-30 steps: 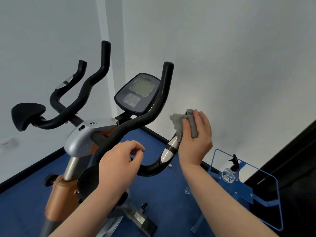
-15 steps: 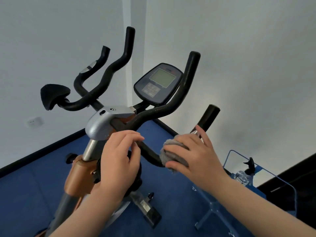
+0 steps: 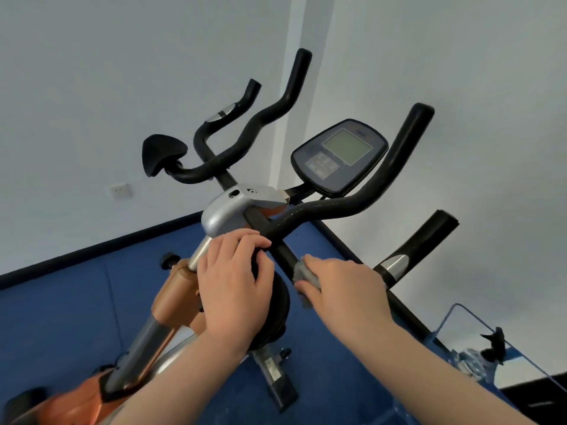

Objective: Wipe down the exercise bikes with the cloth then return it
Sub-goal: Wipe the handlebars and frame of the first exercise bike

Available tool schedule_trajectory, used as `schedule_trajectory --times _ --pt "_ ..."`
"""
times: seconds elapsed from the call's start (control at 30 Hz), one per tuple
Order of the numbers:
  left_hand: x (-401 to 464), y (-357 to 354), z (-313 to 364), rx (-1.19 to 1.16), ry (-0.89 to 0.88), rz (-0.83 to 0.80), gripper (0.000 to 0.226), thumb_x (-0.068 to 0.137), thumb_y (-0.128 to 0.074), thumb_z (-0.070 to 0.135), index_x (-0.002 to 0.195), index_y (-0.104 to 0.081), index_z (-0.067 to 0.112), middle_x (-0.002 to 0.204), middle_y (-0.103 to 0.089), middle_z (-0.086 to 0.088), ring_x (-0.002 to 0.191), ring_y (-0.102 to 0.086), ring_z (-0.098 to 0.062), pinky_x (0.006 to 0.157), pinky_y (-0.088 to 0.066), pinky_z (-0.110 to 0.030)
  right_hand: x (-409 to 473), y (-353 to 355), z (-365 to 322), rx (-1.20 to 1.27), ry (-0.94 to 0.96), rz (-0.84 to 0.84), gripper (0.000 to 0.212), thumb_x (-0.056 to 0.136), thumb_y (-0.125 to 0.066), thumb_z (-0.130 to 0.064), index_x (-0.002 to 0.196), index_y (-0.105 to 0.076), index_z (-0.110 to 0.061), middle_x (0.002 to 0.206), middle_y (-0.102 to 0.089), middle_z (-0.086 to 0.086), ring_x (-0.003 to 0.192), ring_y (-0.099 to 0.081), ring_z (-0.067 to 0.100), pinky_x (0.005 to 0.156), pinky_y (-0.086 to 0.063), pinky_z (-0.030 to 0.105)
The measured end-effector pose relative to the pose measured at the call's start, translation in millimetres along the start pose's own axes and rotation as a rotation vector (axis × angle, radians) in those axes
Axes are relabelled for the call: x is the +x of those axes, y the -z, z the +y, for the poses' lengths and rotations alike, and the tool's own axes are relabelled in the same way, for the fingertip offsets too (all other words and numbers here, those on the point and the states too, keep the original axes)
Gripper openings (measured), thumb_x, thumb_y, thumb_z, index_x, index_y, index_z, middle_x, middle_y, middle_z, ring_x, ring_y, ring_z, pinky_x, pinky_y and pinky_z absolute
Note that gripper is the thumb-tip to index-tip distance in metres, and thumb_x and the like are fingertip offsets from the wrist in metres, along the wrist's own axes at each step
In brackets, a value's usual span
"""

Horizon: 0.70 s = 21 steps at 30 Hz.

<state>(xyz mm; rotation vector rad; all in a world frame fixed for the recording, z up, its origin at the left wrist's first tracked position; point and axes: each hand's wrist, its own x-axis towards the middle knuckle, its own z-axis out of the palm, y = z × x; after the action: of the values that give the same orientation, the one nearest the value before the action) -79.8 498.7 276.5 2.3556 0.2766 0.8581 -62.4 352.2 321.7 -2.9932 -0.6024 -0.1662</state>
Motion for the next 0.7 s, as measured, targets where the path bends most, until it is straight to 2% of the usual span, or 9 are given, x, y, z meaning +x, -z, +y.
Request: schedule_trajectory --times 0.13,0.23,0.37,0.47,0.57,0.7 --pt "2 -4 -2 0.016 0.012 0.003 0.017 0.085 -0.053 0.023 0.095 -0.062 0.033 0.106 -0.060 0.017 0.104 -0.046 -0.006 0.084 -0.031 -0.028 34 0 -6 0.178 -0.060 -0.071 0.027 0.088 -0.055 -0.045 0.087 -0.063 -0.019 0.081 -0.067 0.003 0.080 -0.062 0.025 0.059 -0.038 0.030" --pt "1 -5 -2 0.010 0.032 0.012 0.017 0.085 -0.052 0.024 0.095 -0.062 0.033 0.106 -0.059 0.017 0.105 -0.048 -0.008 0.086 -0.037 -0.032 49 -4 -13 0.300 -0.067 -0.040 0.026 0.088 -0.058 -0.043 0.090 -0.067 -0.018 0.085 -0.069 0.005 0.083 -0.063 0.026 0.063 -0.044 0.032" --pt "1 -6 -4 -0.031 0.053 0.044 0.014 0.085 -0.053 0.023 0.093 -0.061 0.031 0.099 -0.058 0.019 0.096 -0.047 -0.003 0.085 -0.041 -0.028 26 -12 4 0.234 0.040 0.040 0.022 0.088 -0.055 -0.047 0.093 -0.065 -0.028 0.079 -0.068 -0.003 0.077 -0.063 0.022 0.053 -0.036 0.028" --pt "2 -7 -4 -0.032 0.099 0.070 0.011 0.085 -0.049 0.029 0.090 -0.059 0.034 0.095 -0.055 0.022 0.092 -0.045 0.000 0.076 -0.042 -0.026 34 -10 9 0.318 0.041 -0.005 0.022 0.085 -0.059 -0.046 0.087 -0.068 -0.025 0.077 -0.067 -0.001 0.075 -0.063 0.021 0.058 -0.043 0.028" --pt "2 -9 -4 -0.010 0.140 0.089 0.012 0.085 -0.046 0.037 0.088 -0.057 0.035 0.093 -0.054 0.020 0.088 -0.045 -0.001 0.066 -0.042 -0.025 53 -10 0 0.349 0.047 -0.025 0.027 0.086 -0.060 -0.043 0.087 -0.067 -0.017 0.083 -0.068 0.004 0.081 -0.063 0.024 0.063 -0.044 0.030" --pt "-2 -10 -9 -0.013 0.252 0.092 0.016 0.085 -0.042 0.046 0.087 -0.055 0.037 0.090 -0.055 0.018 0.084 -0.046 -0.002 0.067 -0.044 -0.026 38 -13 11 0.259 0.144 0.003 0.027 0.092 -0.049 -0.047 0.098 -0.061 -0.023 0.084 -0.068 0.000 0.083 -0.063 0.024 0.060 -0.039 0.030"
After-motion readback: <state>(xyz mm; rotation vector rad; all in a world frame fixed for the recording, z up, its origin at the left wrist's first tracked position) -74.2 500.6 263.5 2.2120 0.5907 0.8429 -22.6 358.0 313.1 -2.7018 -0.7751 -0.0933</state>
